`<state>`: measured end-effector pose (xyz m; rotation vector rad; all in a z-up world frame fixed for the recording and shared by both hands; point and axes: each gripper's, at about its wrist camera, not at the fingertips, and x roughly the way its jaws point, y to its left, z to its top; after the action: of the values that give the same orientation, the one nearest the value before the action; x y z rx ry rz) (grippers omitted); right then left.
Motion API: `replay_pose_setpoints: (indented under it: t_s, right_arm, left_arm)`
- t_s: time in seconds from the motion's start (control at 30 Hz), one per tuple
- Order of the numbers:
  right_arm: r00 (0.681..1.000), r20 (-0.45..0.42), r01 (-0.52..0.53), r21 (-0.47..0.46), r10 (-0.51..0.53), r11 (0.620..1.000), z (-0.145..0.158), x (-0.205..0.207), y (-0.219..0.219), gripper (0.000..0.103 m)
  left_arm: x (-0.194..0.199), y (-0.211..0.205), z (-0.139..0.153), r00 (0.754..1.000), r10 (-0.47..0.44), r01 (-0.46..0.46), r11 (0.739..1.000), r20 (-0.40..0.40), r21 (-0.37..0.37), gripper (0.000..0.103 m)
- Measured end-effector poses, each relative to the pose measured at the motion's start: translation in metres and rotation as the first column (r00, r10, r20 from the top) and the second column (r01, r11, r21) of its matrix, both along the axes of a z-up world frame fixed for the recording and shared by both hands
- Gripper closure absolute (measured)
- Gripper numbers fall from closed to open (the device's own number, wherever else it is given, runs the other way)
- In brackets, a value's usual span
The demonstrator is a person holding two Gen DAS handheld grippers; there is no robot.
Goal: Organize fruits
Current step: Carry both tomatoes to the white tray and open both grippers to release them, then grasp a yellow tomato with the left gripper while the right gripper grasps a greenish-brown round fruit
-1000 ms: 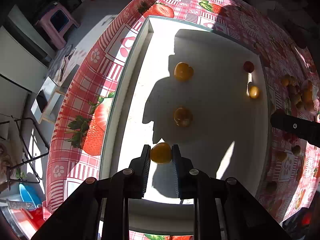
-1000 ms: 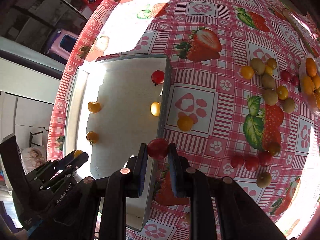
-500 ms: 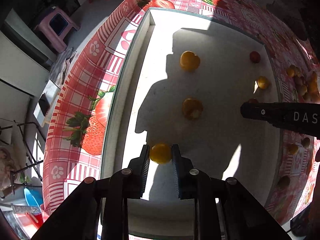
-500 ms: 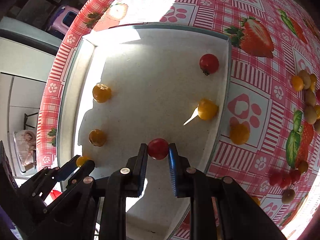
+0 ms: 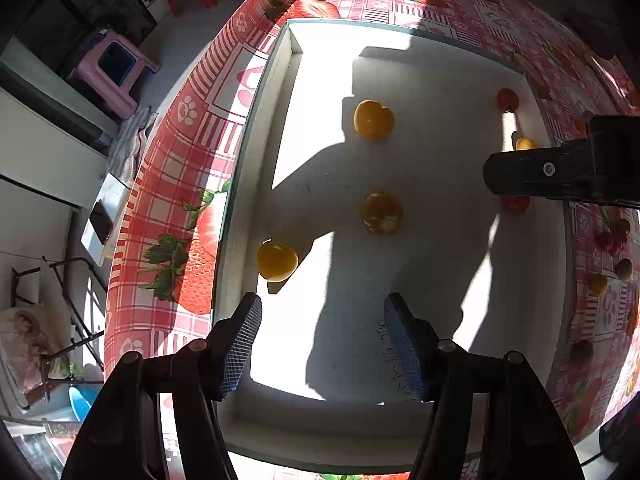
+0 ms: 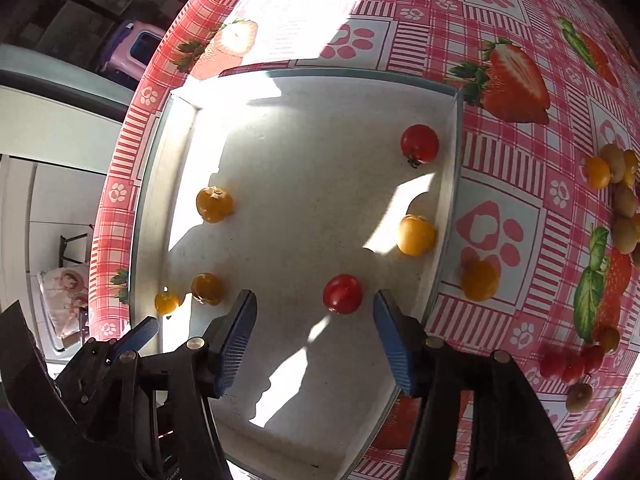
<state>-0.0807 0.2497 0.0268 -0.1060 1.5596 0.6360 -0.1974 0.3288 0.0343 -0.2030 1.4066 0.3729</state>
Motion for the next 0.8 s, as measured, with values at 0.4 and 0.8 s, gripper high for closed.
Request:
replay_pose_setpoints:
  t_s: [0.4, 0.8]
  right_arm:
    - [0.981, 0.064, 0.181, 0.021, -0.182, 0.983, 0.042, 0.028, -0.083, 0.027]
    - [0.911, 0.095, 0.409, -0.078, -0.402, 0.909, 0.035, 0.046, -0.218, 0.027]
  left_arm:
    - [0.047, -0.044, 0.036, 0.99, -0.124, 0.123, 0.992, 0.062, 0.029, 0.038]
    - [0.119, -0.117, 0.052, 0.955, -0.279, 0.282, 0.959, 0.104, -0.013, 0.038]
